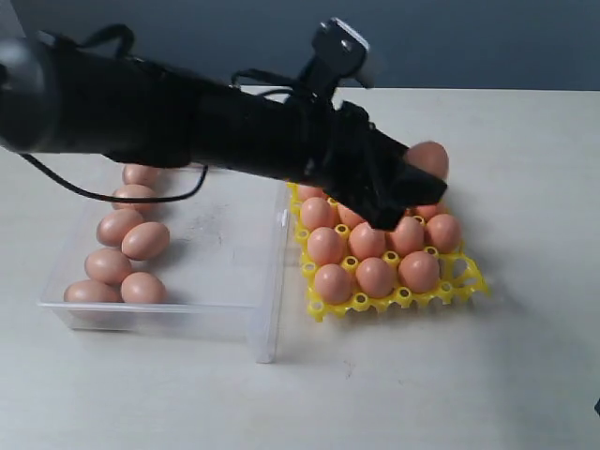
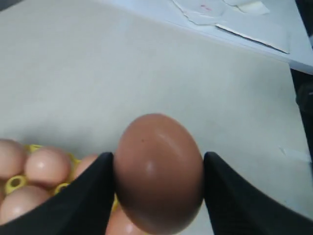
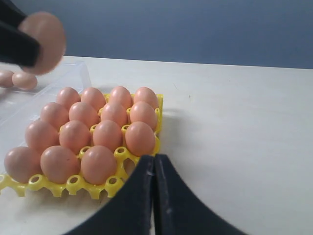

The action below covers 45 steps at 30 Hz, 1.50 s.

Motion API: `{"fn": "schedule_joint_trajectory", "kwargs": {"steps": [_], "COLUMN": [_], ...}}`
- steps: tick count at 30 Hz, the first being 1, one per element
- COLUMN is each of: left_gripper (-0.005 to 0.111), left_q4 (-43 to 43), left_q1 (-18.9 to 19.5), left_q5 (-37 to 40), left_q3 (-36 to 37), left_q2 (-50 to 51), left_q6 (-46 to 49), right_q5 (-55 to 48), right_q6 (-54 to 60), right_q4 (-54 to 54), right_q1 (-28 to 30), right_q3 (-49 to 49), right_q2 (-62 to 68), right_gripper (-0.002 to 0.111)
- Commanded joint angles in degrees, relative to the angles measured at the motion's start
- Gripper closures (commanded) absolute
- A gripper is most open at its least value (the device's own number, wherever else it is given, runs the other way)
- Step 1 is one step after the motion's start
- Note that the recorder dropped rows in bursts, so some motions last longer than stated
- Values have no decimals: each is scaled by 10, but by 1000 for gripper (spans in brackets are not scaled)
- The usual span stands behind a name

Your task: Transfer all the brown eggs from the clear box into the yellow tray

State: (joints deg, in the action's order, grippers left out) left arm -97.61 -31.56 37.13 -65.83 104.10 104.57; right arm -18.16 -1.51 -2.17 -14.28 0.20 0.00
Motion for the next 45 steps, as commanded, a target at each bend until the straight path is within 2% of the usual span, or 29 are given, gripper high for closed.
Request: {"fn": "schedule_joint_trajectory", "kwargs": {"steps": [1,4,8,13,18,24,28,36,45], "left_gripper": [106,106,106,92,81,76,70,48,45], "left_q4": [-23,-23,-23,-23,-23,2,13,13,10], "left_q1": [-46,-69,-79,-79,-79,-79,-79,-79,-79], "left_q5": [24,24,14,-9,-49,-50,-24,-27,-7], "left_q3": [-33,-78,-130,-161,-166,-166,-166,-166,-168], "left_q2": [60,115,179,216,219,219,219,219,216], "left_q6": [36,61,78,83,83,83,83,83,83], "right_q5": [7,7,7,7,7,7,7,7,7], "right_q6": [0,0,0,0,0,0,0,0,0], "right_q4": [1,1,1,1,1,1,1,1,1], "right_q1": [-1,-1,-1,-1,-1,-1,-1,-1,-1], "right_q3": [-2,-2,-2,-2,-2,-2,-2,-2,-2], "right_q2": [0,0,0,0,0,0,0,0,0], "right_gripper": [107,107,107,107,107,107,107,107,107]}}
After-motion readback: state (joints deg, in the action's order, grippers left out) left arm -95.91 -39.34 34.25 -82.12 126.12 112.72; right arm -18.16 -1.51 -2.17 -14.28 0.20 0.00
